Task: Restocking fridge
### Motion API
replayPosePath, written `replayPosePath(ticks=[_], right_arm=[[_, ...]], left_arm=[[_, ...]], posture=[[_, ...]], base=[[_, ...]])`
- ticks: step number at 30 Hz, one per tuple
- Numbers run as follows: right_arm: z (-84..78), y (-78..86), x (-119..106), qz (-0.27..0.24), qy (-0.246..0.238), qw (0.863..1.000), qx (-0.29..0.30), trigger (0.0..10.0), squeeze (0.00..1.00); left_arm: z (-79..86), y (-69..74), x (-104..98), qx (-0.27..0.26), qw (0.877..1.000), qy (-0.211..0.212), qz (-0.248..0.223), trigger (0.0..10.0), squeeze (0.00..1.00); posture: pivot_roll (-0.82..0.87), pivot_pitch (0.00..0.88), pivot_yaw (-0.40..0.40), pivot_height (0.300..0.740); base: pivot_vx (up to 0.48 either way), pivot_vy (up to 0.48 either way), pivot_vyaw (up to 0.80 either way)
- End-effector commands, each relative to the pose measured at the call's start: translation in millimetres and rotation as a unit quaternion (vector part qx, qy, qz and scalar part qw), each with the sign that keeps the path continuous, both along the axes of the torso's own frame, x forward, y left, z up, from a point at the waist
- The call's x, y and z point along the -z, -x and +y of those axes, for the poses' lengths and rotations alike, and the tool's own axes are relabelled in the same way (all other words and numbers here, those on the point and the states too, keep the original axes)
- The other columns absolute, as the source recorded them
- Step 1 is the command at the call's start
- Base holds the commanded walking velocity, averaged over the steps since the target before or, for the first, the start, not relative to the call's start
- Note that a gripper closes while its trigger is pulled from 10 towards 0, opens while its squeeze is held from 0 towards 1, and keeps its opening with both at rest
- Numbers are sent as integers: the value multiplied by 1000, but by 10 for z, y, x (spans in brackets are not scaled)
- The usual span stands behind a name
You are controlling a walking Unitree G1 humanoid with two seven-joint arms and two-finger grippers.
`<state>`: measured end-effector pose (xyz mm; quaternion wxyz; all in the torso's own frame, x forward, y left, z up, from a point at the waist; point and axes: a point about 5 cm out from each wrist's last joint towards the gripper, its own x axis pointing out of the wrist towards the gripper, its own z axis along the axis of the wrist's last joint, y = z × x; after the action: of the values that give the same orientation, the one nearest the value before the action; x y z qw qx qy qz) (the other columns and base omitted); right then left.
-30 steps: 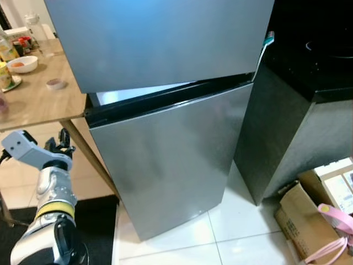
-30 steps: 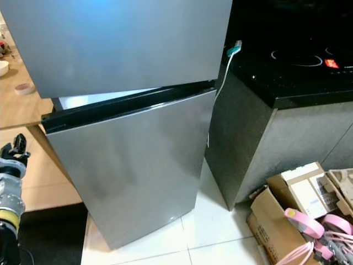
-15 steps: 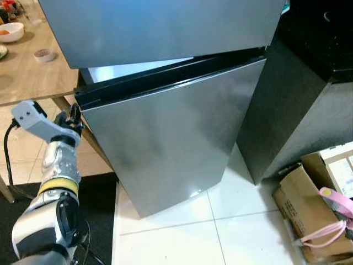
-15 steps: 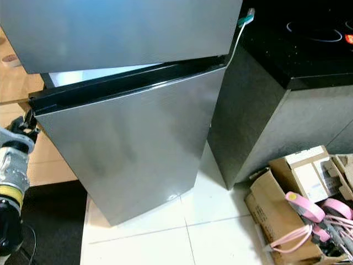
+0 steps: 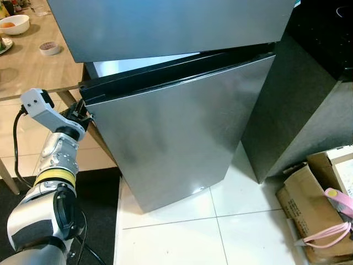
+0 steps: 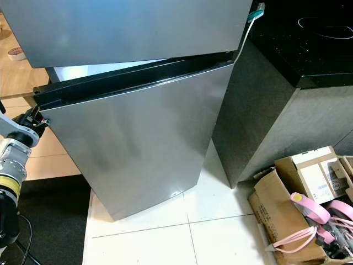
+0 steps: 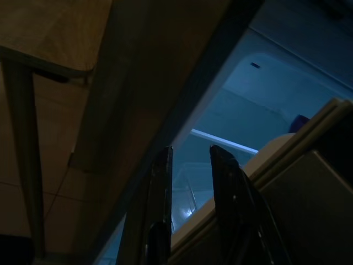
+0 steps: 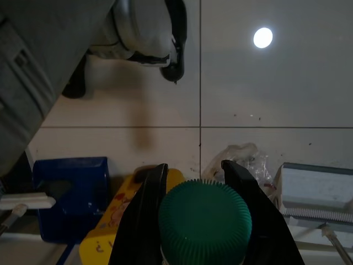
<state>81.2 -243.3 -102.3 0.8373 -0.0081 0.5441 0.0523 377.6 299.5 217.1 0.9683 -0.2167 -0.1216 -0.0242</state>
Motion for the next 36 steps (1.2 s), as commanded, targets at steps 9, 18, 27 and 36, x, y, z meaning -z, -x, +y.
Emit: replayPosePath(ticks=[9,18,27,36], right_arm=[[66,19,19,3,-13,1000,0,10000,0],[104,-18,19,-3,-18,1000,1,10000,0],[119,-40,19,-6,-19,1000,5,10000,0],[70,-96,-1,-20,3,999,25,10000,0]], left_arm=[[-252,-4,157,147,988,-32,27,10000,0],[-628,59,231,344,937,-68,7,10000,0],[-936,173,262,475,877,-74,-18,10000,0],[-1448,466,580,582,812,-43,-2,10000,0]], posture=[[-94,232,6,740],[-92,225,18,740],[-90,220,22,740],[-96,210,27,740]], base=[[0,0,0],[0,0,0],[0,0,0],[0,0,0]])
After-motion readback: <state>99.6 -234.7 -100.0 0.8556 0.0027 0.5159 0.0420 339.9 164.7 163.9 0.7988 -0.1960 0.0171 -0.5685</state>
